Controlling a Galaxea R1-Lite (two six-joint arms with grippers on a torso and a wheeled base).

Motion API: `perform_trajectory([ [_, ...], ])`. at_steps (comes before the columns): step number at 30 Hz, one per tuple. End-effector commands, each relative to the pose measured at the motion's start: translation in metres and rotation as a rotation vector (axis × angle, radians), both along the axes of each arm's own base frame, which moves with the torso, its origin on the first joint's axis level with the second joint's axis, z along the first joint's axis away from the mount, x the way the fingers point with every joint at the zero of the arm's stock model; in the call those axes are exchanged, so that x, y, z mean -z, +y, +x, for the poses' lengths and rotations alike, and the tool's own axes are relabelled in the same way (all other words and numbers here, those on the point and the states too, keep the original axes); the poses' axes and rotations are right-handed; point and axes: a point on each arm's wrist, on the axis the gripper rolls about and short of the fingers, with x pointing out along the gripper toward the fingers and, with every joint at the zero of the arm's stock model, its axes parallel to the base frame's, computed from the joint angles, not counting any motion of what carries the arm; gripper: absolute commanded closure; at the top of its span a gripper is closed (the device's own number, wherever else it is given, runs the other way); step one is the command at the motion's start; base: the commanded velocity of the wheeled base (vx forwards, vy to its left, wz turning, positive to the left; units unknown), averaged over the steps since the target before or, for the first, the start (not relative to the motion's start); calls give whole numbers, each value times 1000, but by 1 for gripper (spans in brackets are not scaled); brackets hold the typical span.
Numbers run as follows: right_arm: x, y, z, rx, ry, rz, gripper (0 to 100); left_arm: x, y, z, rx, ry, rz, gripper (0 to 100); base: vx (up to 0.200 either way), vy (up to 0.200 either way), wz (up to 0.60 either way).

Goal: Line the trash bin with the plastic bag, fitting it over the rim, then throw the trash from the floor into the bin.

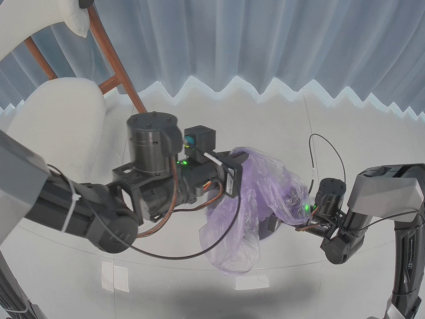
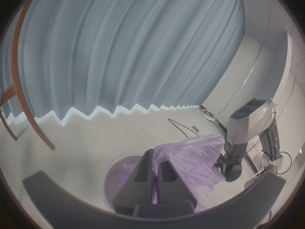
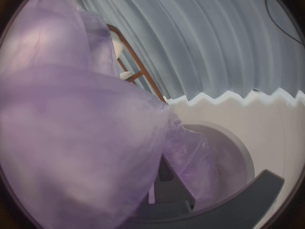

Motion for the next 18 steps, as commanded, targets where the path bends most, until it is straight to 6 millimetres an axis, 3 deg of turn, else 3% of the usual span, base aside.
perform_trajectory([
  [1,-18,-39,-8,163,68,56,100,16,-31,17,11,18,-7,100,0,0,0],
  [4,-37,-70,-8,275,70,110,100,14,-31,18,8,25,-3,100,0,0,0],
  [6,-47,-105,-11,378,65,126,100,15,-30,18,-2,38,4,100,0,0,0],
  [7,-49,-118,-12,419,63,128,100,14,-29,19,-13,37,0,100,0,0,0],
  [8,-49,-118,-12,419,63,128,100,14,-29,19,-13,37,0,100,0,0,0],
  [10,-49,-162,-15,554,55,111,100,13,-24,26,-48,33,-5,100,0,0,0],
  [11,-47,-172,-17,586,53,98,100,12,-22,29,-59,31,-6,100,0,0,0],
  [12,-47,-174,-18,593,52,93,100,13,-21,30,-63,32,-5,100,0,0,0],
  [14,-40,-181,-41,620,108,52,100,12,-19,33,-79,29,-9,100,0,0,0],
  [17,-29,-159,-85,545,242,14,100,6,-19,36,-82,24,-22,100,0,0,0],
  [18,-29,-159,-85,545,242,14,100,6,-19,36,-82,24,-22,100,0,0,0],
])
